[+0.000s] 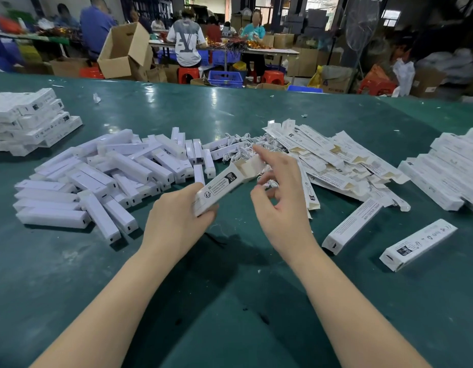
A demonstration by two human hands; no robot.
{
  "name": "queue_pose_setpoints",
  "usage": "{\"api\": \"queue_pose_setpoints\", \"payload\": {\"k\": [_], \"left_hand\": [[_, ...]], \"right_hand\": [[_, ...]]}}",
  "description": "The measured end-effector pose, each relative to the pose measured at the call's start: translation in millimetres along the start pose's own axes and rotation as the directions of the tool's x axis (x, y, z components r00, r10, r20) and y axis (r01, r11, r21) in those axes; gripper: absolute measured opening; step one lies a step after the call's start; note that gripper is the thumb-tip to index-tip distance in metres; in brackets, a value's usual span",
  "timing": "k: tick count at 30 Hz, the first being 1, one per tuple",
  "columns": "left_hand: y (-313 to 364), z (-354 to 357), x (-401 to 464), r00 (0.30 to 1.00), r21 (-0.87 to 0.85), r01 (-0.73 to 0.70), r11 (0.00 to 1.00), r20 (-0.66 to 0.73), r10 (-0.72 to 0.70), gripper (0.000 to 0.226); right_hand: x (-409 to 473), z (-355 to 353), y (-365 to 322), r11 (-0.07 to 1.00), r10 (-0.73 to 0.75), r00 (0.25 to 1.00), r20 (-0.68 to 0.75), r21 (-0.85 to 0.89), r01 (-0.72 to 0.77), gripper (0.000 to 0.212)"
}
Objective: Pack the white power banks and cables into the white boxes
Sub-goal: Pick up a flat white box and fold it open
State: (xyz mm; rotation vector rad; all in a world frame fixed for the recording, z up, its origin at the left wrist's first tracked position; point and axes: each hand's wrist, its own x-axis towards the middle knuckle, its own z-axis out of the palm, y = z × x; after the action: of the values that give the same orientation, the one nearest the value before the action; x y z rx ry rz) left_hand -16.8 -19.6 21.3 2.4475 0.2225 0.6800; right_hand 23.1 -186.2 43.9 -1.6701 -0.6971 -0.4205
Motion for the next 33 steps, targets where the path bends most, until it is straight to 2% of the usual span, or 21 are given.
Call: {"api": "queue_pose_setpoints", "payload": {"k": [5,11,14,21,24,28,30,33], "left_hand": [[1.0,0.7,-1.6,0.999,-0.036,-0.045,0.998,0.019,0.046,0.013],[-0.1,-2.2,-1.0,0.998,-0.034,0.021,0.999,0.053,-0.019,0.007],[0.0,-4.0,-1.2,0.997,-0.016,0.023,1.000,0.071,-0.022,0.005],[1.9,-4.5,-0.5,0.999,0.016,0.022,1.000,0.041,-0.023,0.009],[1.5,-4.2,-0.9,1.000,-0.002,0.017,1.000,0.009,-0.017,0.012],[2.3,-3.8,-1.7,1.000,-0.007,0.016,1.000,0.005,-0.016,0.010],[2.3,-4.9,-2.1,1.000,0.014,0.008,1.000,-0.007,-0.008,0.009],[4.2,-6.0,-4.9,1.000,0.019,-0.019,1.000,-0.002,0.019,0.009]], "right_hand": [[4.3,-7.1,0.9,0.998,0.058,0.998,-0.007,0.004,-0.058,0.032],[-0.3,-0.6,3.7,0.989,0.072,0.993,0.094,0.123,-0.084,0.023],[-3.6,4.7,5.7,0.989,0.098,0.982,0.163,0.096,-0.114,0.029],[-7.5,12.1,2.4,0.988,0.099,0.982,0.159,0.101,-0.116,0.040],[-8.7,13.7,-0.4,0.990,0.066,0.986,0.154,0.109,-0.084,0.040],[-10.9,13.9,-3.9,0.996,-0.091,0.981,0.173,0.038,0.086,0.044],[-11.1,13.6,-3.9,0.991,-0.115,0.977,0.177,0.081,0.102,0.050],[-10.1,12.9,-5.4,0.959,0.046,0.996,0.072,0.277,-0.064,0.041]]}}
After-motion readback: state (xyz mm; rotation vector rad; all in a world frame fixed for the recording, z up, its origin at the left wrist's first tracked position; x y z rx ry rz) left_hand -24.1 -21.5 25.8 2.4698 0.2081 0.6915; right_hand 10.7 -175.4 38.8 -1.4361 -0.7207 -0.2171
